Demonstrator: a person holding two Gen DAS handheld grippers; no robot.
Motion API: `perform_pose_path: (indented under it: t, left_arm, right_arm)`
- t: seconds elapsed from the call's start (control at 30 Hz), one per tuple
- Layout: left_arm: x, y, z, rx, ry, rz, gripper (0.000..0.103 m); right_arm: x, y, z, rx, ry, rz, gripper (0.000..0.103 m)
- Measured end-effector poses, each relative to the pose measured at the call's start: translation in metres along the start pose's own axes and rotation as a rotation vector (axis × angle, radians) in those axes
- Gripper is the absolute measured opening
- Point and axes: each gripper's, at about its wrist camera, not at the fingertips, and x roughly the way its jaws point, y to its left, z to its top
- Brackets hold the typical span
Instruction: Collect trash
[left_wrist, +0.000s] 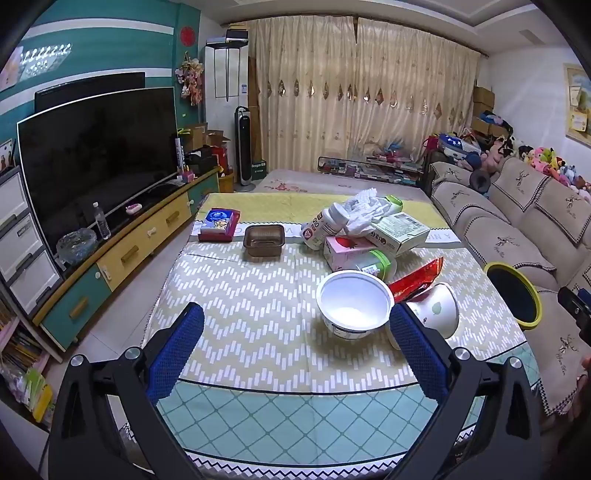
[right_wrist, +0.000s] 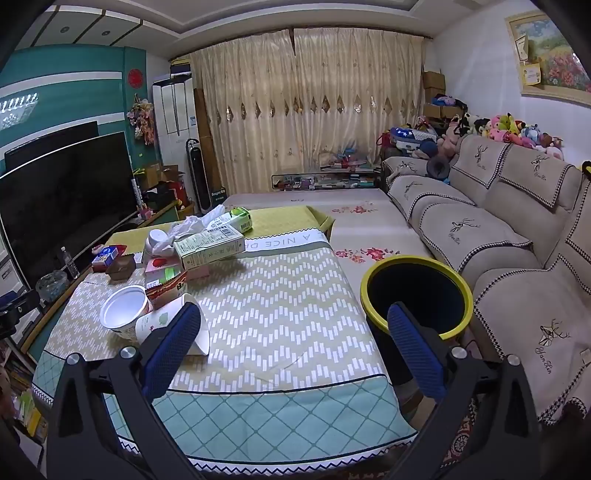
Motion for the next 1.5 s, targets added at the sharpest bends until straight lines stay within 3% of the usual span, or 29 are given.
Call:
perform_pose_path:
  t: [1.5]
  left_arm:
    - [0.001, -0.013, 0.000, 0.021, 0.013, -0.031, 0.099]
  right_arm:
    - [0.016, -0.006, -0.008, 0.043, 0.040, 0.017, 0.097]
